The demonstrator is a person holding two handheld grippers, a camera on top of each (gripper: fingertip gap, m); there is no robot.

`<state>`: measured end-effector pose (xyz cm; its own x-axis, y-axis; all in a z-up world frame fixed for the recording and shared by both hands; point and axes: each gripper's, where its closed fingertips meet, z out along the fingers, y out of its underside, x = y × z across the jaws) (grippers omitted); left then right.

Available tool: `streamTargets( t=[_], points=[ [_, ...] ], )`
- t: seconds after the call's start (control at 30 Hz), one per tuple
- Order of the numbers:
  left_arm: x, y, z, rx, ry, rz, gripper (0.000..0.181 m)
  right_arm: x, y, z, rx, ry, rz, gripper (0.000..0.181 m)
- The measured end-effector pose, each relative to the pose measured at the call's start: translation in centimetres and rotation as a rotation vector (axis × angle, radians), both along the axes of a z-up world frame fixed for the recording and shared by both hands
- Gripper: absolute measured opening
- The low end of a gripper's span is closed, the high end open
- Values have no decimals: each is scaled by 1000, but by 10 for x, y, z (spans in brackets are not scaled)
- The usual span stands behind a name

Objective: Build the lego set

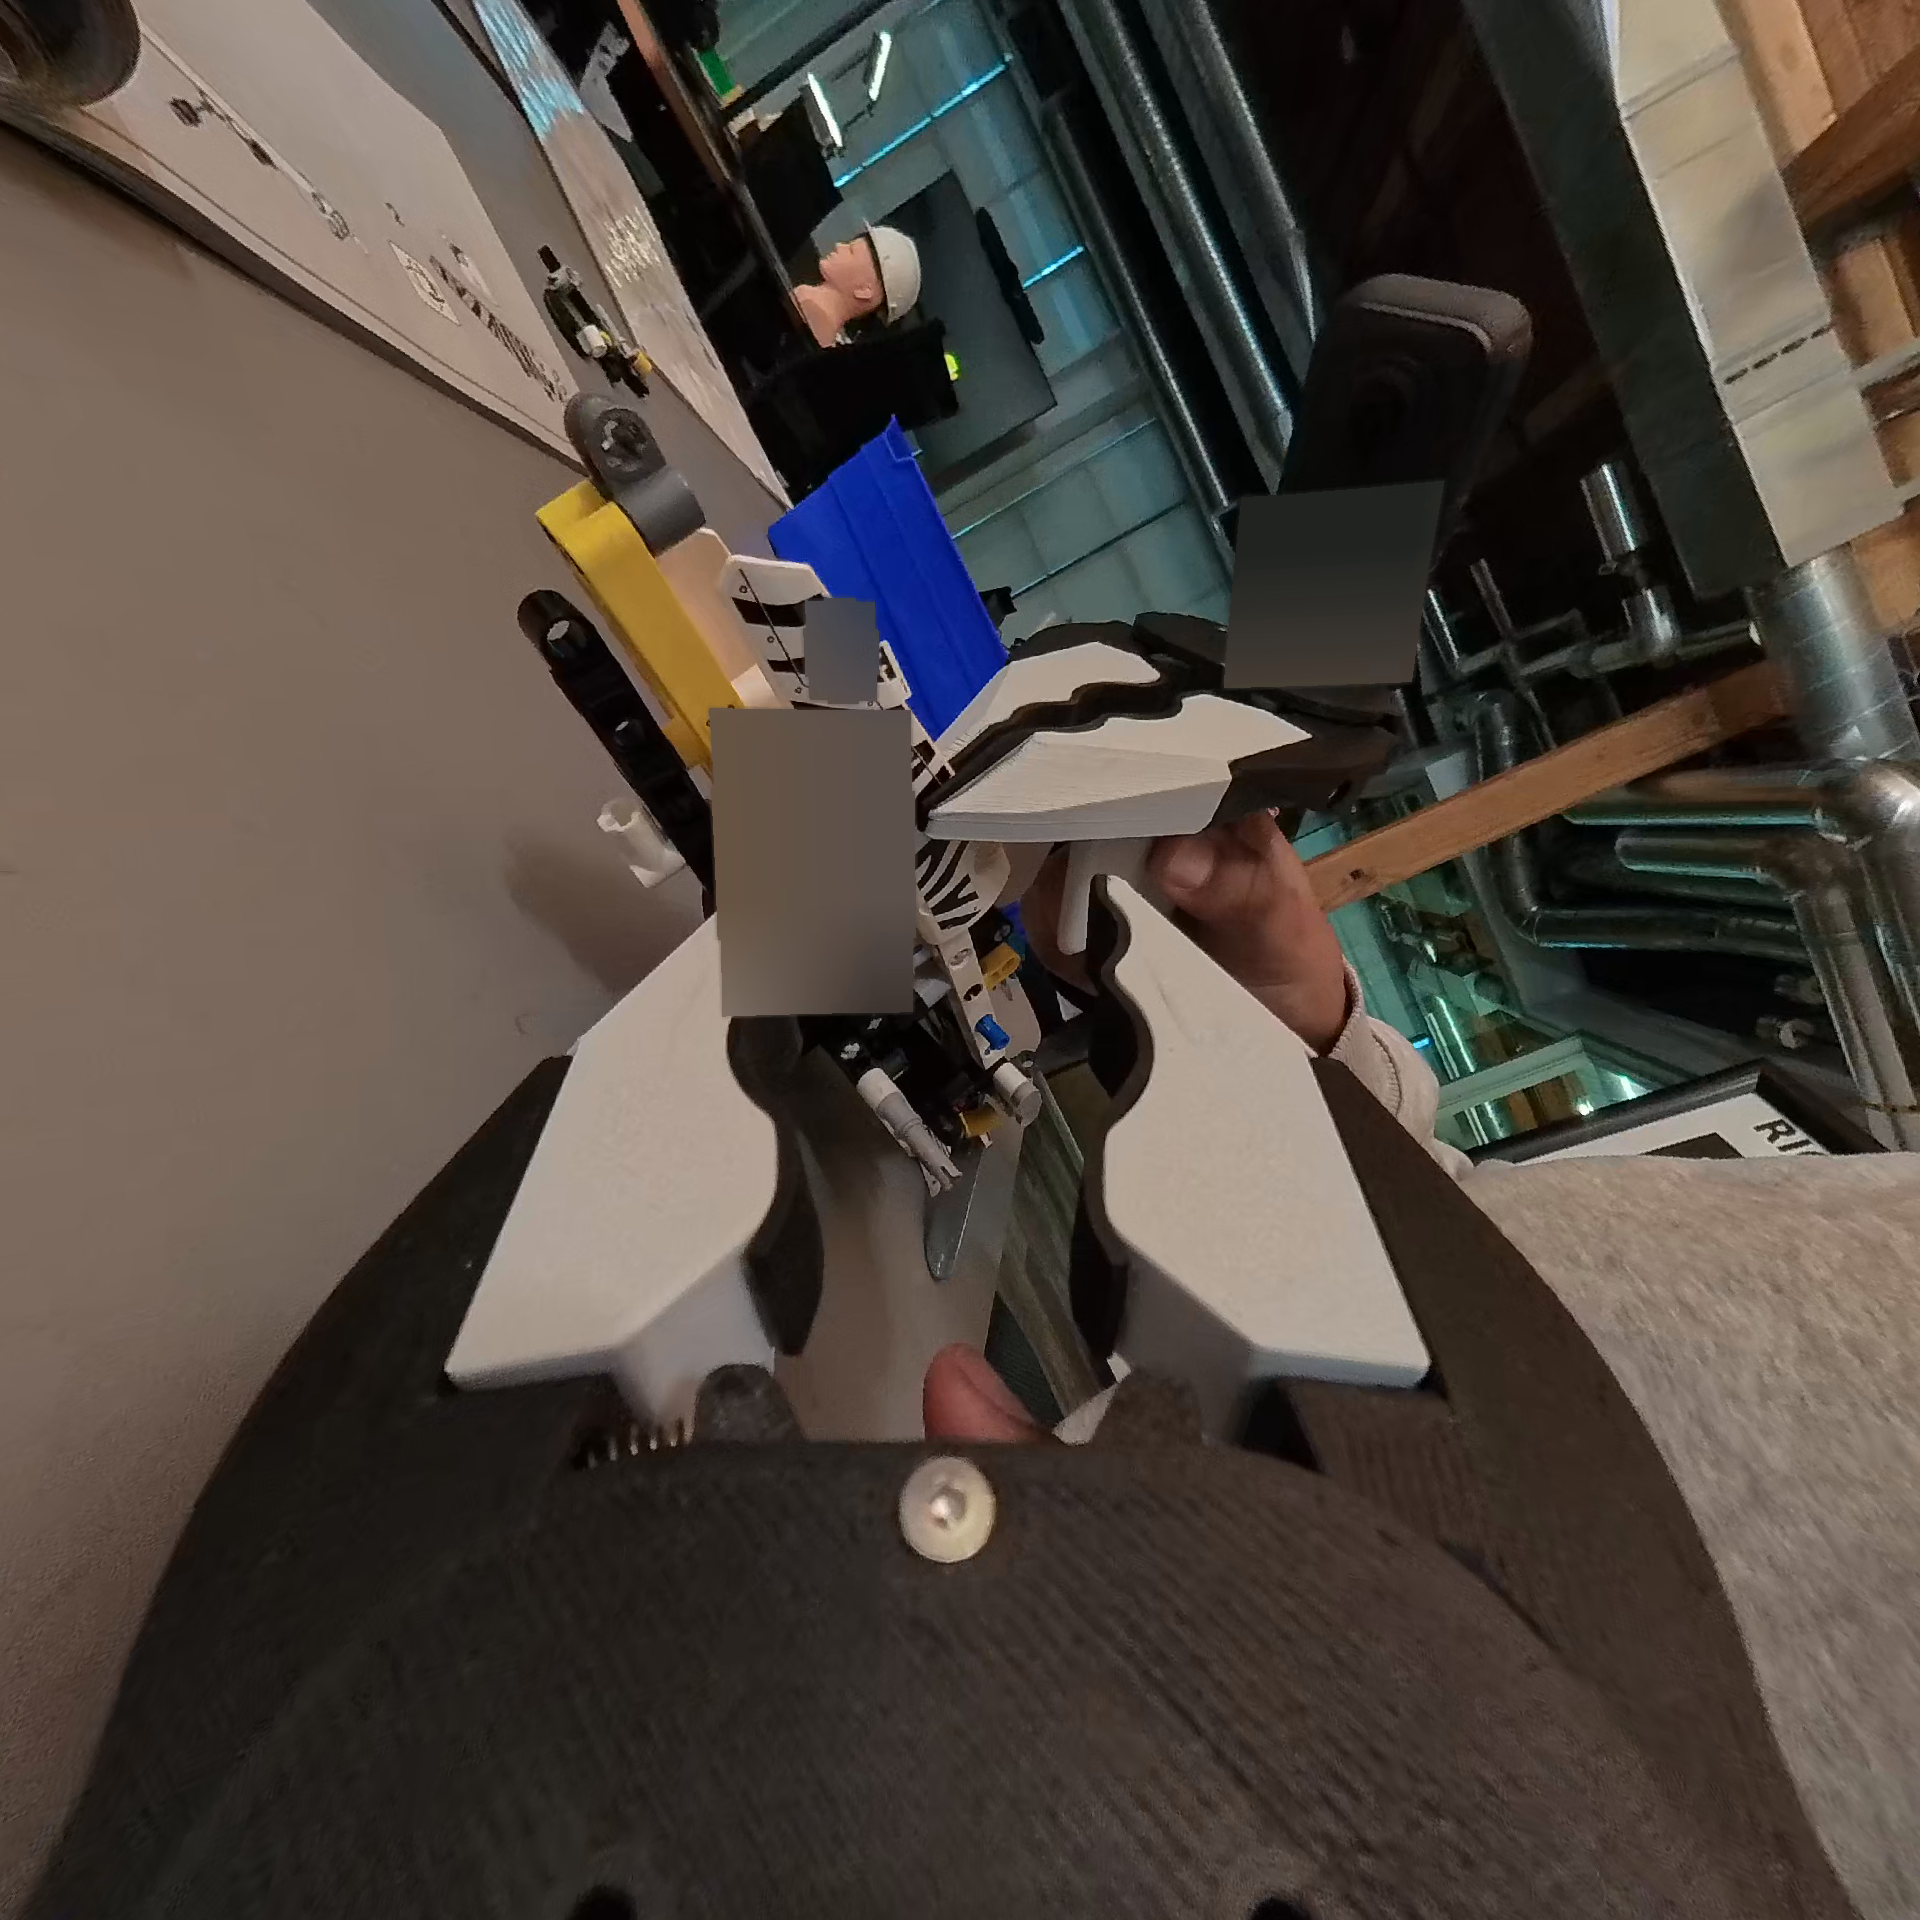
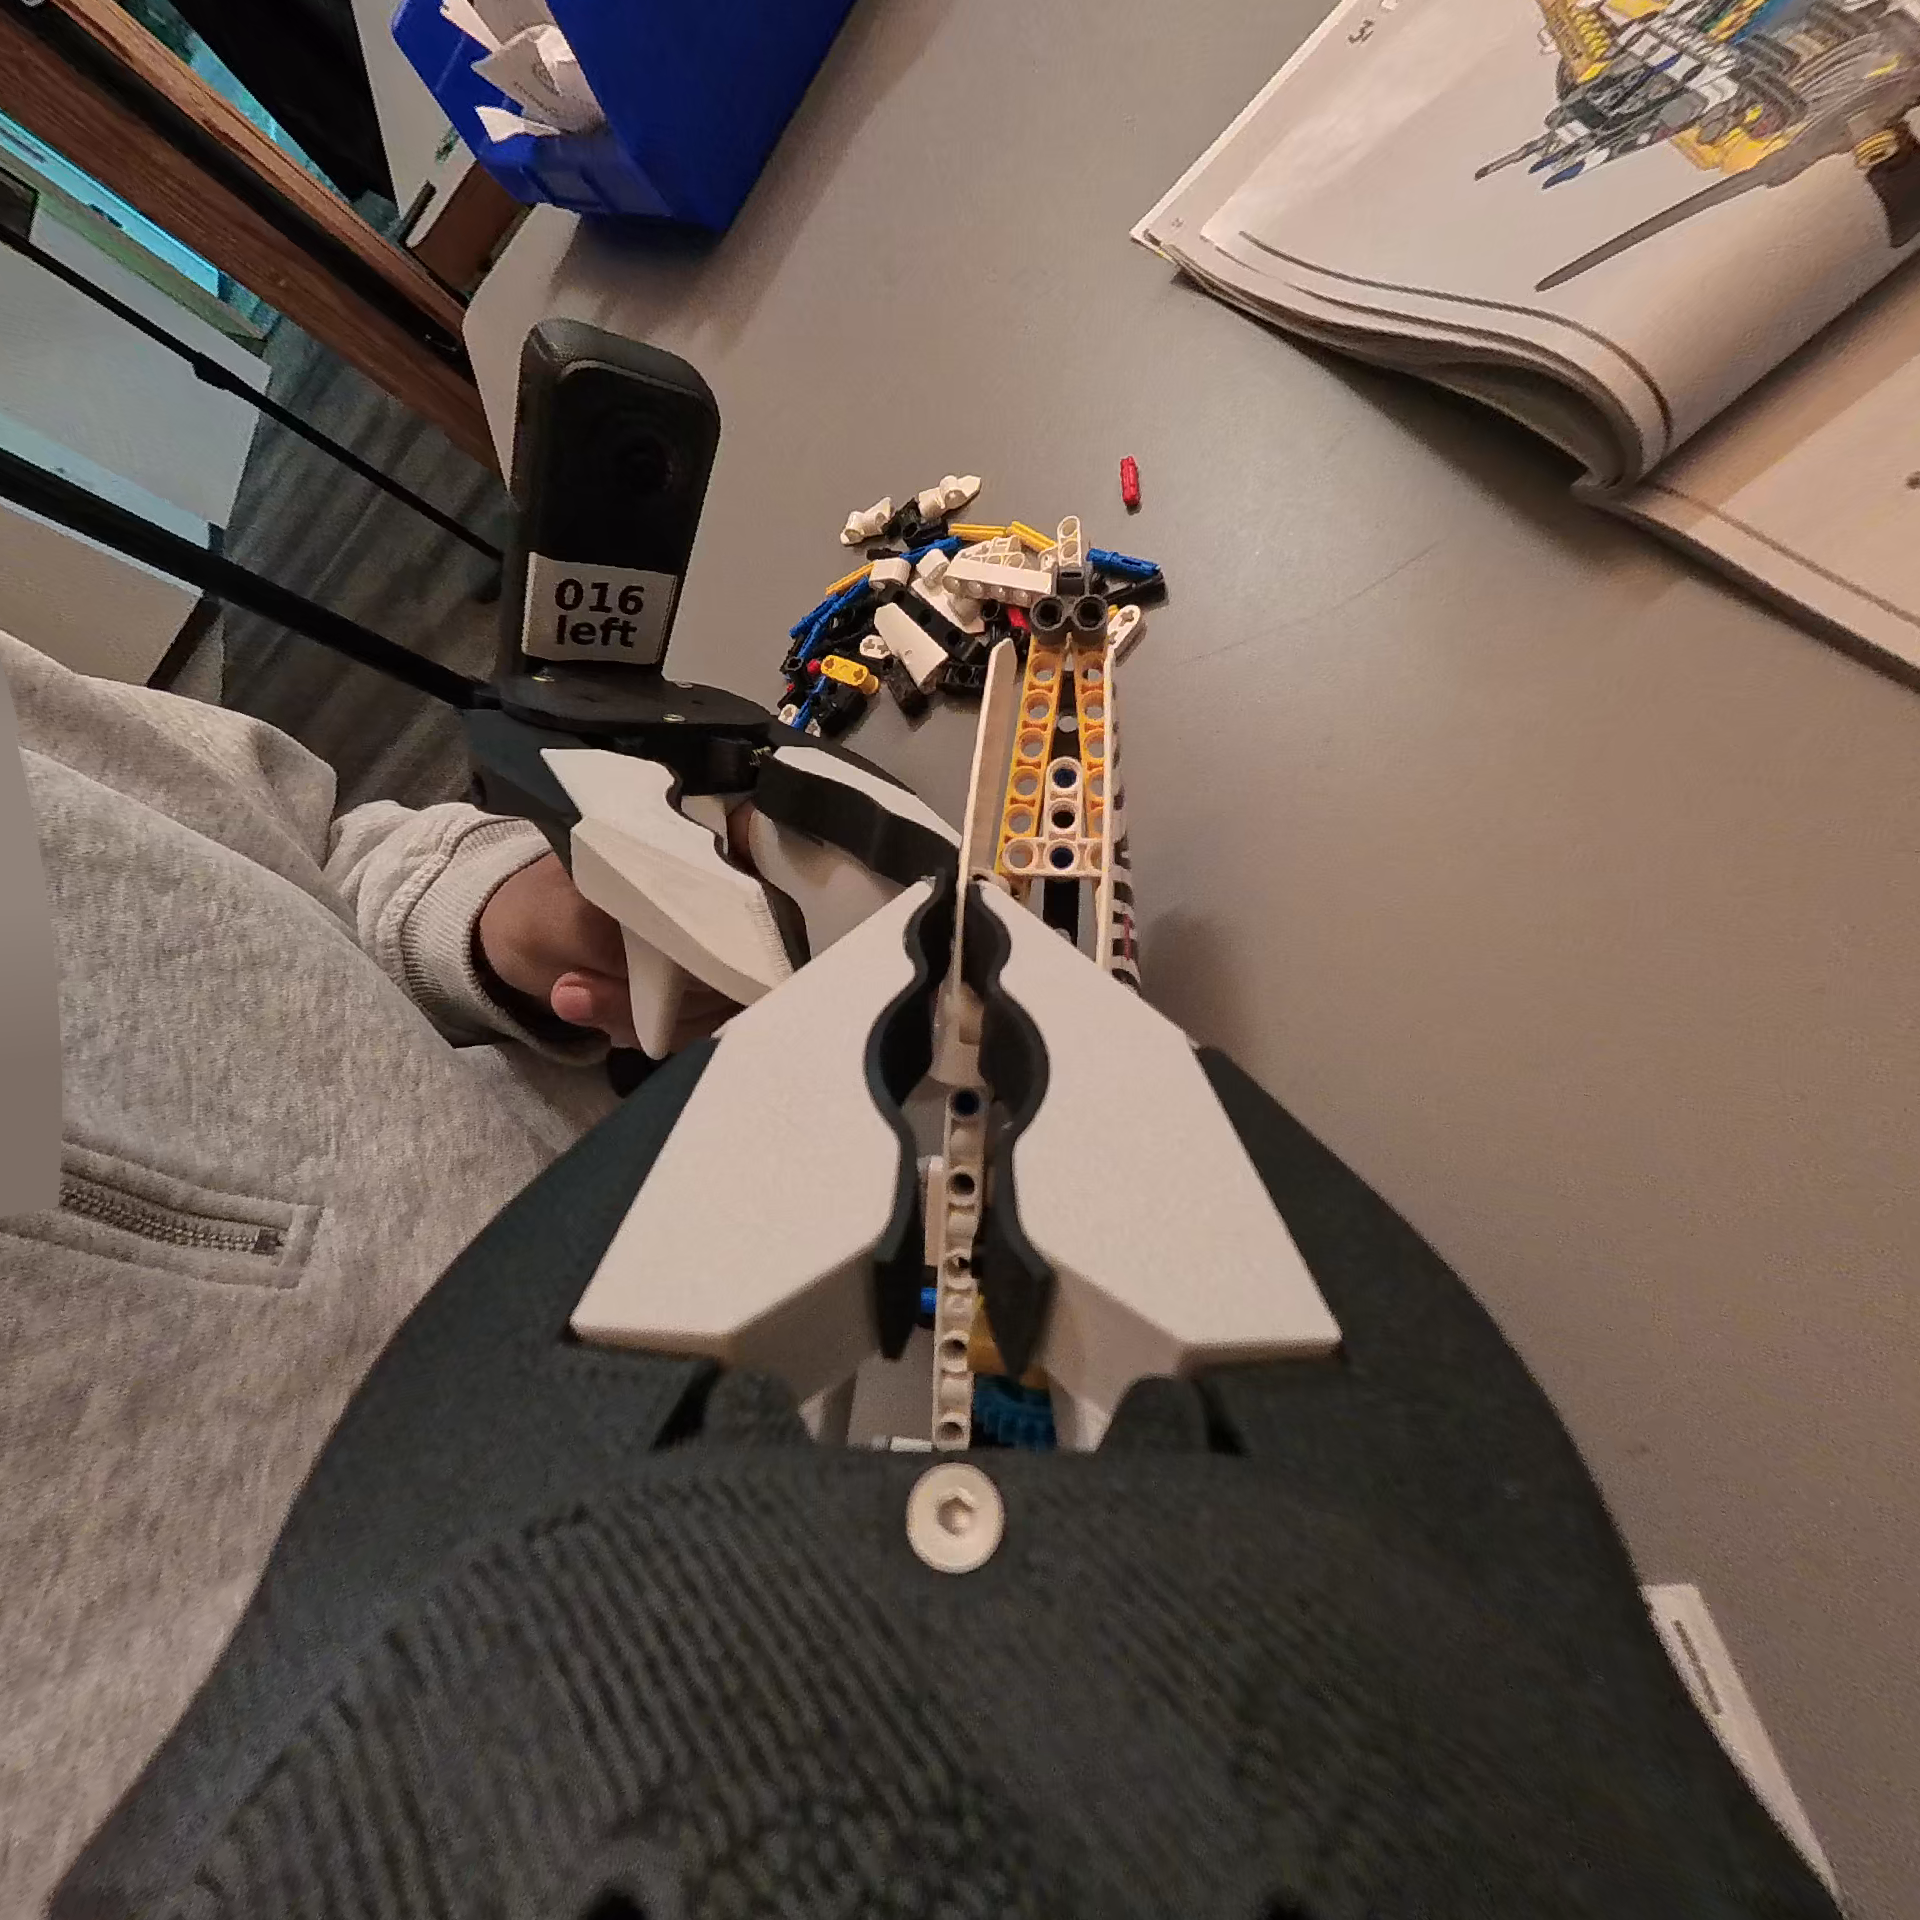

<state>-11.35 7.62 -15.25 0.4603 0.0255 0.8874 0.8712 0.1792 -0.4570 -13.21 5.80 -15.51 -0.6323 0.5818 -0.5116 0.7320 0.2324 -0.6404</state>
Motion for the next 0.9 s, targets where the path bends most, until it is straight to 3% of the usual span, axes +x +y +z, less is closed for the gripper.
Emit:
streamTargets(
  t=[0.3, 0.43, 0.67, 0.9],
  points=[
    [-2, 0, 3, 30, -13, -12, 59, -4, 2, 0, 112, 73, 12, 1],
    [-1, -1, 6, 52, -6, -15, 60, -4, 8, -5, 201, 75, 29, 18],
    [0, 0, 6, 56, -11, -28, 63, 3, 8, 2, 180, 40, 52, 22],
    [1, 0, 6, 59, -13, -40, 63, 5, 14, -2, 238, 4, 92, 4]
  ],
)
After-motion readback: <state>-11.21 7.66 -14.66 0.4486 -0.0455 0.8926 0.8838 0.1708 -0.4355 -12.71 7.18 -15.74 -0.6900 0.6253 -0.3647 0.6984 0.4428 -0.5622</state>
